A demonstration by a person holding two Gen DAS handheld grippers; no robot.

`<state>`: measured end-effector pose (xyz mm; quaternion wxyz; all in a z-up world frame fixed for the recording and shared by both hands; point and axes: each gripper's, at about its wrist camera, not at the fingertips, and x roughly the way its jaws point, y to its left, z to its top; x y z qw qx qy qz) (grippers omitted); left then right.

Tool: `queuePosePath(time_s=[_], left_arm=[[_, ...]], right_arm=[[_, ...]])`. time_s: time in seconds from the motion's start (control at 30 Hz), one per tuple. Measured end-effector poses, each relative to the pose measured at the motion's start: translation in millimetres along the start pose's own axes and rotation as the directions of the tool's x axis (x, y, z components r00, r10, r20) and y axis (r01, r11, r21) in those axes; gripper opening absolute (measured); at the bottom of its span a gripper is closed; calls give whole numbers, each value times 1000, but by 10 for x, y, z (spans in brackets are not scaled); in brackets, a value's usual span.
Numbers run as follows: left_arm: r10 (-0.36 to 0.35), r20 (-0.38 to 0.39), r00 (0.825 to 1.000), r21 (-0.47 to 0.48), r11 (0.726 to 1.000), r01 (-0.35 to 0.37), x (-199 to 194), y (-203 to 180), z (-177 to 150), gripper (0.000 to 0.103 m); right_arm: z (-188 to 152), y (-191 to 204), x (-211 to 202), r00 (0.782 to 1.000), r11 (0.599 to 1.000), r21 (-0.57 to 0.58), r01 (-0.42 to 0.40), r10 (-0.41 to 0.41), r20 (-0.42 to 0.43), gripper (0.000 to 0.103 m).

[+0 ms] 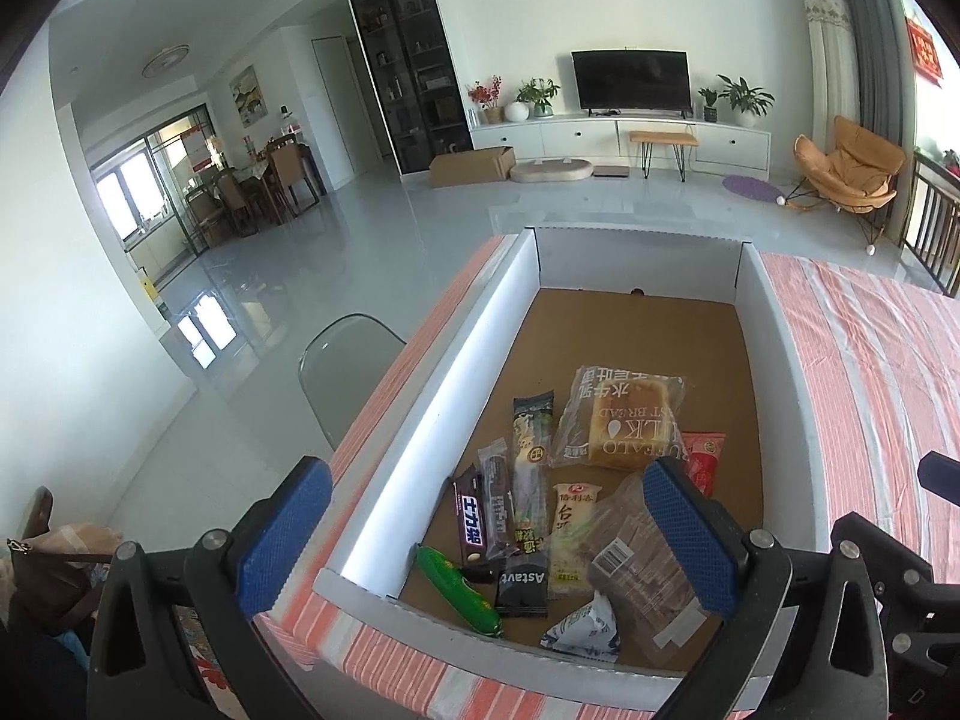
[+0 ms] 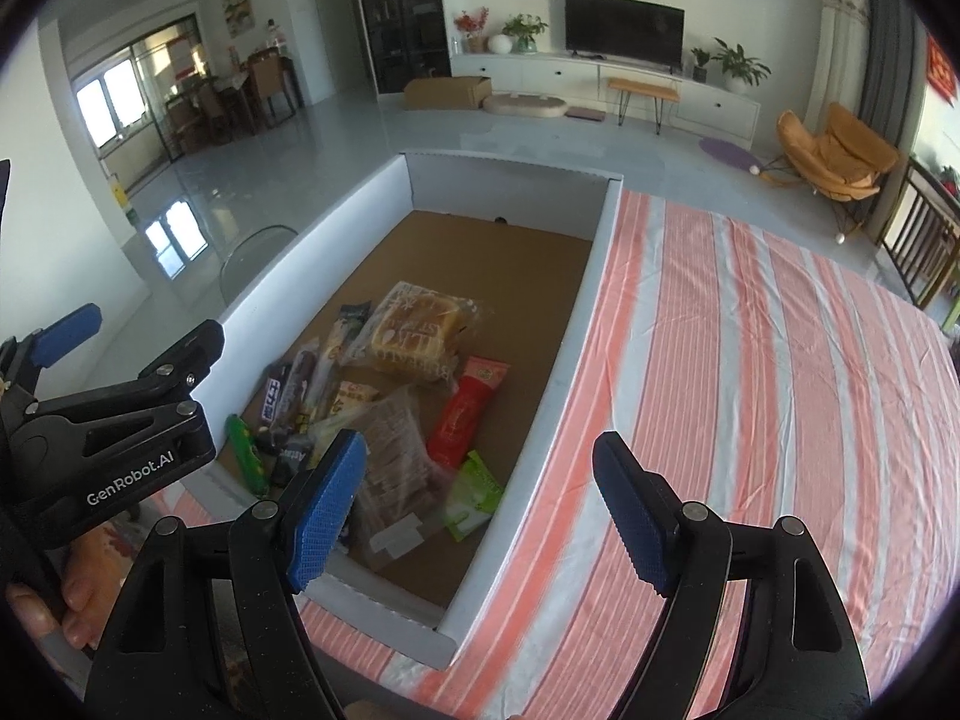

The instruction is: Organize snacks

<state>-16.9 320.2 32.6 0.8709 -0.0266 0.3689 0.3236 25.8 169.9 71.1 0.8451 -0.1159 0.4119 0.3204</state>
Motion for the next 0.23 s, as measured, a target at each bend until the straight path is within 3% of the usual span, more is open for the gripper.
queuePosePath(time_s=[0.23], left_arm=[[-6, 0, 1000, -21, 1000, 6, -14, 5, -49, 103]], right_arm=[[-22, -1, 32, 1000, 1000, 10, -3, 3, -11, 81]])
